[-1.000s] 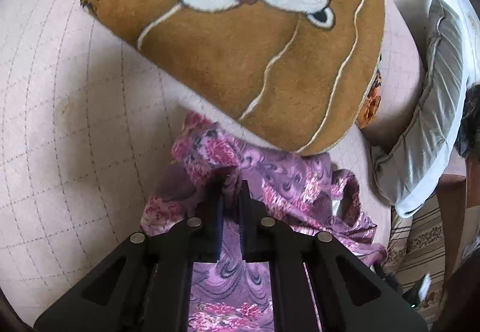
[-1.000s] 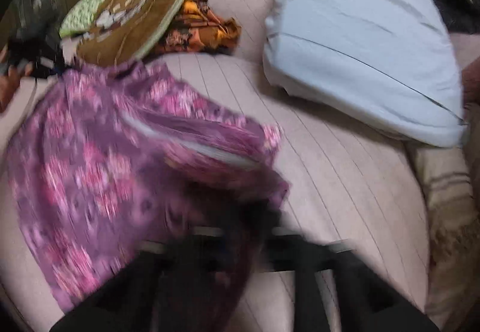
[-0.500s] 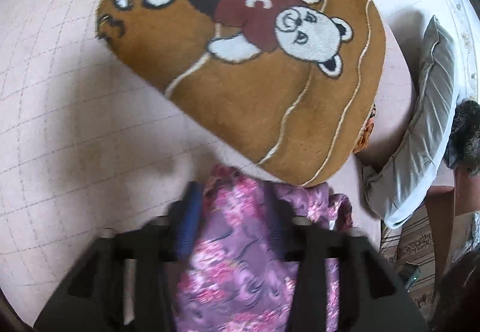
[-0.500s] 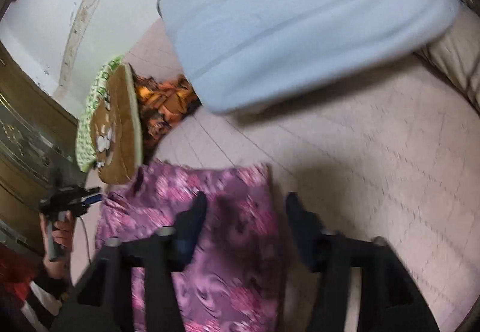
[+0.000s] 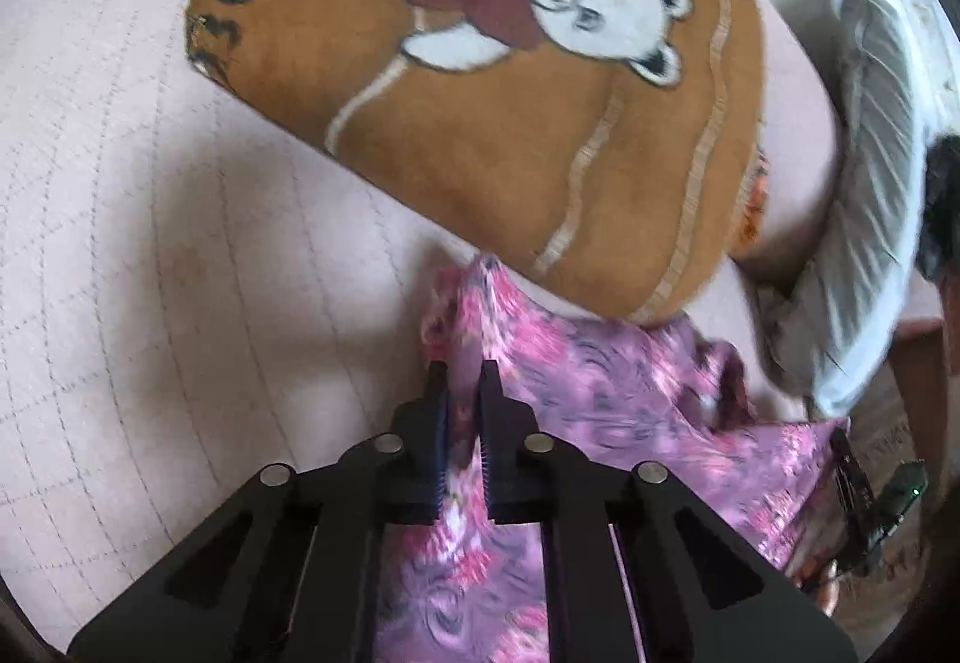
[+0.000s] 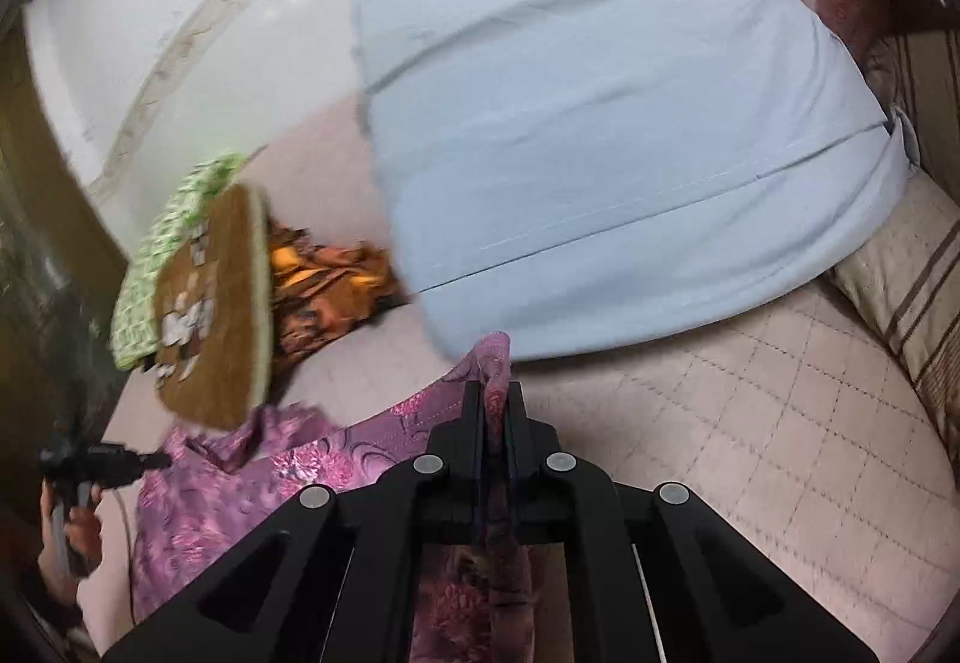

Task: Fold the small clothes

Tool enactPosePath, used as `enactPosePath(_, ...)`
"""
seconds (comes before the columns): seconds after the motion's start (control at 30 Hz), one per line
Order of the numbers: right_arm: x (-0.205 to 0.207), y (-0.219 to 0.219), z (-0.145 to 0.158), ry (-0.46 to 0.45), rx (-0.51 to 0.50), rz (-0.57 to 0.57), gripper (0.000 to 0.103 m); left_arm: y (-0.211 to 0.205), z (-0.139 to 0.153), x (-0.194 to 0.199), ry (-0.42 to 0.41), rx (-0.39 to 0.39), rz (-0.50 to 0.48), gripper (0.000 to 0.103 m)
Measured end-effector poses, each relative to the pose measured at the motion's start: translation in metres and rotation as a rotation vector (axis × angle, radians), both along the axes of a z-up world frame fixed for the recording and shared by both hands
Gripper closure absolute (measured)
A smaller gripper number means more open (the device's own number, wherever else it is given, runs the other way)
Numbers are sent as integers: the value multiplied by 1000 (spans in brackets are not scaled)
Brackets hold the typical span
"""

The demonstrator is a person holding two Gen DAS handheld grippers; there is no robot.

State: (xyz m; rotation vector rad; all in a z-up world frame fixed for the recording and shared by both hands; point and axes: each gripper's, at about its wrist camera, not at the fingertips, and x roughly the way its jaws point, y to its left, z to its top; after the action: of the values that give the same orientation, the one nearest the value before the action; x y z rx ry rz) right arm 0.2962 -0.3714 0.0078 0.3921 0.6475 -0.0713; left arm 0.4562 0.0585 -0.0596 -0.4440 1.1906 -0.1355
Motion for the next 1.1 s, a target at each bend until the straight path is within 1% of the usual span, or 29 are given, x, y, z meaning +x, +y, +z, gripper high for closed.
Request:
enactPosePath(0.07, 11, -5, -16, 51, 11, -27, 98, 4, -8, 5, 0, 30, 43, 99)
enactPosePath(0.13, 22, -7, -41, 131, 6, -58, 98, 6, -16, 9, 13, 57, 71, 98)
enactPosePath(0.2, 26, -6, -59, 203, 9, -55, 96, 6, -15, 9, 18, 39, 79, 99)
enactPosePath(0.23, 26, -5, -63, 226, -3, -61, 94, 8, -9, 5, 4, 15, 71, 99)
enactPosePath(0.27, 22, -4, -62, 230, -11, -68, 94, 10, -3, 2, -14, -9, 54, 99)
enactPosePath(0.33, 11, -2, -48, 198, -49, -107, 87, 15, 14, -6, -57, -55, 37, 98)
enactPosePath(0.37, 4, 2, -37, 158, -63, -117, 87, 16, 21, -11, -78, -81, 34, 96)
enactPosePath(0.4, -3, 8, -25, 91, -53, -87, 87, 15, 26, -13, -84, -111, 14, 93)
enactPosePath(0.43, -5, 16, -17, 50, -33, -52, 84, 14, 27, -12, -78, -110, -3, 85)
enactPosePath(0.47, -3, 25, -10, 22, 3, 7, 80, 6, 27, -9, -74, -78, -8, 78)
enactPosePath(0.5, 7, 41, -7, 31, 63, 113, 70, 1, 26, -9, -72, -48, -8, 75)
enactPosePath(0.53, 16, 56, -7, 47, 89, 181, 67, -3, 20, -6, -52, -8, -12, 67)
enactPosePath(0.57, 25, 74, -7, 66, 96, 250, 66, -13, 13, -2, -38, -3, -12, 65)
enactPosePath(0.6, 35, 94, -8, 85, 78, 311, 66, -10, 8, 2, -20, -15, -7, 65)
enactPosePath(0.63, 44, 114, -7, 92, 37, 356, 64, -8, 3, 3, -8, -41, 4, 64)
enactPosePath(0.67, 52, 130, -8, 100, -2, 409, 60, -8, -1, 1, -2, -56, 10, 57)
enactPosePath(0.7, 61, 142, -10, 117, -32, 445, 51, -7, -6, 2, 15, -67, 11, 52)
enactPosePath(0.73, 72, 155, -15, 150, -70, 466, 46, -7, -13, 3, 43, -79, 1, 51)
enactPosePath(0.77, 77, 162, -17, 173, -84, 485, 46, -8, -17, 3, 61, -86, -11, 51)
enactPosePath(0.8, 87, 173, -24, 213, -134, 509, 47, -9, -20, 3, 70, -92, -28, 51)
enactPosePath(0.83, 87, 175, -29, 230, -164, 518, 45, -12, -20, 2, 60, -97, -53, 52)
enactPosePath(0.87, 89, 179, -35, 257, -185, 546, 45, -15, -17, 0, 39, -90, -74, 61)
enactPosePath(0.9, 89, 184, -41, 284, -223, 571, 49, -18, -11, -3, -3, -63, -96, 69)
enactPosePath(0.93, 86, 188, -44, 283, -281, 572, 54, -20, -8, -5, -25, -35, -105, 88)
enactPosePath(0.97, 83, 192, -45, 279, -343, 581, 64, -19, -4, -8, -43, -19, -110, 94)
enactPosePath(1.0, 81, 196, -46, 283, -400, 597, 93, -14, 0, -12, -50, -28, -110, 94)
enactPosePath(1.03, 80, 199, -48, 294, -442, 595, 100, -11, 3, -14, -60, -38, -99, 95)
enactPosePath(1.07, 80, 201, -49, 297, -474, 594, 100, -8, 7, -17, -77, -53, -93, 95)
enactPosePath(1.1, 77, 201, -46, 279, -493, 595, 100, -2, 11, -20, -95, -57, -91, 95)
